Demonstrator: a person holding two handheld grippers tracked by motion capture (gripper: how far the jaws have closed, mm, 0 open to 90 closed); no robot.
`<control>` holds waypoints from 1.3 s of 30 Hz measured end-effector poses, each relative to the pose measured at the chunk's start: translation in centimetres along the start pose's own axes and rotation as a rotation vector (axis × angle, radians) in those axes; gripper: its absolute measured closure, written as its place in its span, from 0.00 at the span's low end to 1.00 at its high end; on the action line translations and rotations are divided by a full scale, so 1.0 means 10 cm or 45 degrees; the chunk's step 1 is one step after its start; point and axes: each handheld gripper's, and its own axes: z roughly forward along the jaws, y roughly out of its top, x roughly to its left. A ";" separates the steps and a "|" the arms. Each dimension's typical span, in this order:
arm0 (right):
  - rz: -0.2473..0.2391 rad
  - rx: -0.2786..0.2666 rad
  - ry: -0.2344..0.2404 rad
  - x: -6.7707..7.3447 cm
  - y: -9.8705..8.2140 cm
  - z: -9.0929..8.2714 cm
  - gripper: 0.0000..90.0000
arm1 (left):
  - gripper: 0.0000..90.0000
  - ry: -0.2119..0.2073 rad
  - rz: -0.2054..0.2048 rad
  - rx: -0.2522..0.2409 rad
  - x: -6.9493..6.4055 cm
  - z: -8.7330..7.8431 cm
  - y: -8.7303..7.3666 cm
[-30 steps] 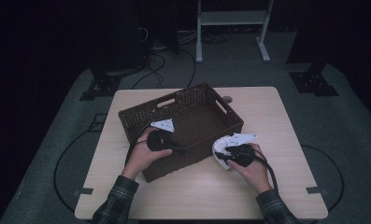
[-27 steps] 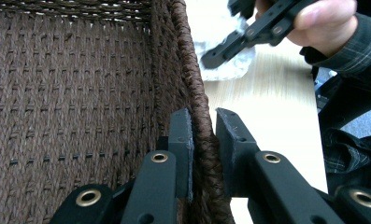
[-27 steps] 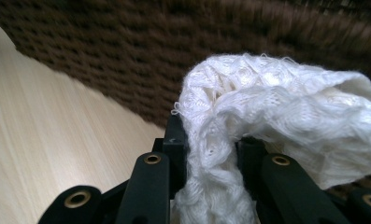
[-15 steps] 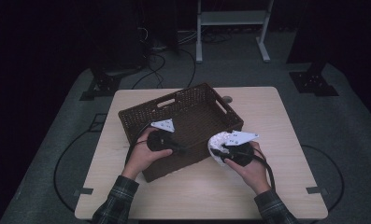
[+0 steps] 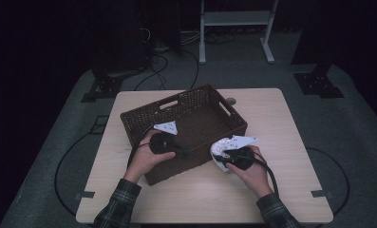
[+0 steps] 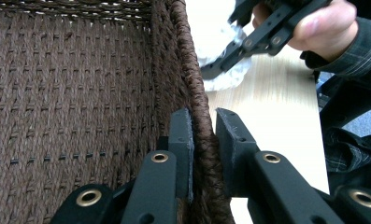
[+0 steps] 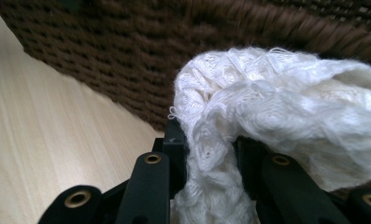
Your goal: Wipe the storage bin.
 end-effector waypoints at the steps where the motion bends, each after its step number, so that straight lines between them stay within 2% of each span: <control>1: -0.002 0.003 0.003 -0.01 -0.02 0.02 0.79 | 0.84 0.000 0.000 0.000 0.00 0.00 0.00; 11: 0.020 0.067 0.020 -0.02 -0.13 0.13 0.79 | 0.84 0.000 0.002 0.002 0.00 0.00 0.00; 12: 0.014 0.097 0.016 -0.02 -0.16 0.16 0.79 | 0.84 0.000 -0.002 0.002 0.00 0.00 0.00; 15: 0.017 0.116 0.020 -0.01 -0.19 0.19 0.79 | 0.84 -0.001 -0.002 0.002 0.00 0.00 0.00; 20: 0.010 0.120 0.009 0.01 -0.18 0.18 0.79 | 0.84 -0.001 -0.001 0.005 0.00 0.00 0.00; 22: -0.011 0.104 0.004 0.02 -0.16 0.16 0.79 | 0.84 -0.001 0.003 0.005 0.00 0.00 0.00; 29: -0.026 0.044 0.006 0.05 -0.06 0.06 0.79 | 0.84 -0.001 0.002 0.005 0.00 0.00 0.00; 37: -0.035 -0.069 0.022 0.10 0.08 -0.09 0.79 | 0.84 -0.001 0.002 0.000 0.00 0.00 0.00; 39: -0.046 -0.080 0.021 0.12 0.12 -0.12 0.79 | 0.84 0.000 0.001 0.000 0.00 0.00 0.00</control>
